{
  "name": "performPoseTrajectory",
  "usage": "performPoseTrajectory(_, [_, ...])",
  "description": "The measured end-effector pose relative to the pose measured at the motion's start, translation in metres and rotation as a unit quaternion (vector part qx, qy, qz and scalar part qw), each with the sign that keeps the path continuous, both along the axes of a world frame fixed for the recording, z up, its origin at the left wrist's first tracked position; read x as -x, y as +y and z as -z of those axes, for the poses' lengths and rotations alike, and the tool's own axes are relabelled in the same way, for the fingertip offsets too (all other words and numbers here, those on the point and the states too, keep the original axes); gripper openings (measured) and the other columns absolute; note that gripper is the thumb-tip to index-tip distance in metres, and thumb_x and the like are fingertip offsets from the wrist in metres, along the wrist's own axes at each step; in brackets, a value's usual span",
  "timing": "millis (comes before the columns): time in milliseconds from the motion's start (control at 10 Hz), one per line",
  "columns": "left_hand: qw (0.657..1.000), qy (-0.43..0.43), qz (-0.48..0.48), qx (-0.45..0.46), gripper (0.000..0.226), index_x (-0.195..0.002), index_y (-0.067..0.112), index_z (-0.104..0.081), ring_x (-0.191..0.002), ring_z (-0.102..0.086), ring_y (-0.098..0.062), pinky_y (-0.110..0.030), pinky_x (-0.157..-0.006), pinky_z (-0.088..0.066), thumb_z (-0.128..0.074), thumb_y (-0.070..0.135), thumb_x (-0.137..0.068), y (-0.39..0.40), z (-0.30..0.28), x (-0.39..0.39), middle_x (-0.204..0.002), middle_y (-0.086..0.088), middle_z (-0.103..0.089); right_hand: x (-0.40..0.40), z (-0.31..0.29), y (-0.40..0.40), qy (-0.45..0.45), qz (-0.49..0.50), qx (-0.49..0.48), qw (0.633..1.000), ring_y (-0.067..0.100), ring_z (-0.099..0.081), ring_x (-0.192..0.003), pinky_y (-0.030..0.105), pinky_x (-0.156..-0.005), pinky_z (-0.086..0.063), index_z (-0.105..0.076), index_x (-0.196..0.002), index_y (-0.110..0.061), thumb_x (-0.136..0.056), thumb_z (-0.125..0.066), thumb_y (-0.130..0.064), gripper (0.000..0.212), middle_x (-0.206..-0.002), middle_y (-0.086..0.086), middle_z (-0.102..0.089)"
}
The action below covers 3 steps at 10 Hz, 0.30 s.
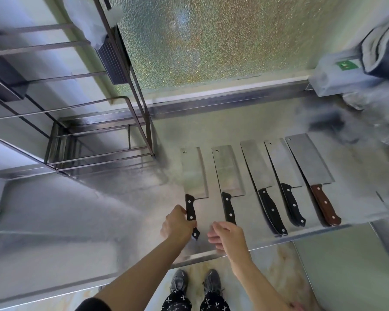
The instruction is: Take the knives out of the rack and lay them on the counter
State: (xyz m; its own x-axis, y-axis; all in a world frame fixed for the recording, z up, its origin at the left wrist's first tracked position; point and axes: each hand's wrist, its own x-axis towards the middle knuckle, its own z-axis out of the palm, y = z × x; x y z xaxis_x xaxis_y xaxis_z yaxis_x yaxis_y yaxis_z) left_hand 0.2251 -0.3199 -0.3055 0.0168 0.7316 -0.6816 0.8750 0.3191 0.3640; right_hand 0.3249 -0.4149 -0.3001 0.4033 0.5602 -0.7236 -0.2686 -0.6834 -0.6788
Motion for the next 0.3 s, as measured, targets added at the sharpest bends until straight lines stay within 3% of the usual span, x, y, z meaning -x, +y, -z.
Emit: performPoseTrajectory(300, [1.0,0.007,0.015,-0.011,0.038,-0.111,0.021,-0.052,-0.097,-0.062,-0.025,-0.031,-0.079,-0.047,-0.066,0.032,-0.077,-0.0023,-0.0078,0.0014,-0.112,-0.005,-0.066,-0.0003,0.0008,-0.0243,0.019,0.042,-0.006,0.999,0.022,-0.066,-0.07,0.029,-0.067,-0.051,-0.064,-0.094,-0.007,-0.089,-0.055,-0.016,0.014,-0.086,0.019,-0.071])
